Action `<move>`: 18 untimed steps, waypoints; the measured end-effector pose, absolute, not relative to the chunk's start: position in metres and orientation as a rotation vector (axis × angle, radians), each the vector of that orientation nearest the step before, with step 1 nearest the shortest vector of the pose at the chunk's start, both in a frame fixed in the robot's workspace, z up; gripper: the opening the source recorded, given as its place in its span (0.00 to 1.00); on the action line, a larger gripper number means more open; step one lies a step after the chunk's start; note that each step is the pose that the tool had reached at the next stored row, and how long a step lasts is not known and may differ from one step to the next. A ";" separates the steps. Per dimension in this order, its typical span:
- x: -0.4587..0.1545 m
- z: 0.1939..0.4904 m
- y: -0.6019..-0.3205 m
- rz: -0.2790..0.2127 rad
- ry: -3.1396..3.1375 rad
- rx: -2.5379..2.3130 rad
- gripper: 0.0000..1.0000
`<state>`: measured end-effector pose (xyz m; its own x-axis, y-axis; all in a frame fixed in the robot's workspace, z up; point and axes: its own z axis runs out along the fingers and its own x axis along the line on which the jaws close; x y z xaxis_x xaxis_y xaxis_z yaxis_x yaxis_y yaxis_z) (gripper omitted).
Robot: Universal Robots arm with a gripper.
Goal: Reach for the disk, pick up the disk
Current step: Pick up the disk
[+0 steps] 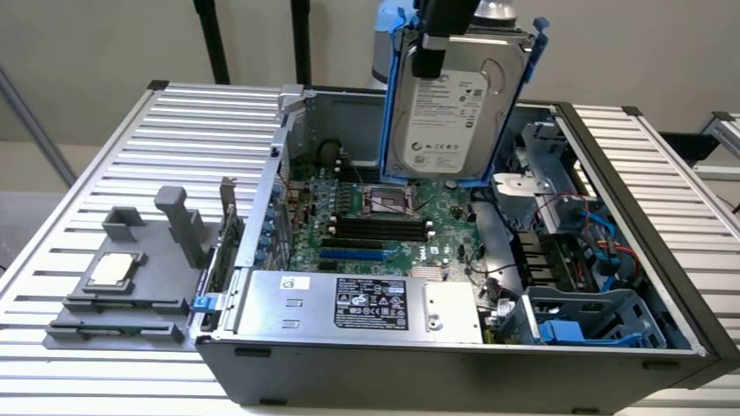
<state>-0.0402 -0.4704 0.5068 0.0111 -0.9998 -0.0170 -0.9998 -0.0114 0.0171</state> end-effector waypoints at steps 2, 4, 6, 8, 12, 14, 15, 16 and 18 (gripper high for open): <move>-0.033 0.507 -0.475 -0.038 -2.209 2.234 0.33; -0.026 0.507 -0.479 -0.038 -2.209 2.234 0.33; -0.018 0.507 -0.483 -0.038 -2.209 2.234 0.33; -0.011 0.507 -0.488 -0.038 -2.209 2.234 0.33; 0.003 0.507 -0.497 -0.038 -2.209 2.233 0.33; 0.010 0.507 -0.502 -0.038 -2.209 2.234 0.33; 0.013 0.507 -0.504 -0.038 -2.209 2.234 0.33; 0.016 0.507 -0.507 -0.038 -2.209 2.234 0.33; 0.021 0.507 -0.513 -0.038 -2.209 2.234 0.33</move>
<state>0.0207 -0.5126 0.5068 0.0111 -0.9998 -0.0171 -0.9998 -0.0113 0.0171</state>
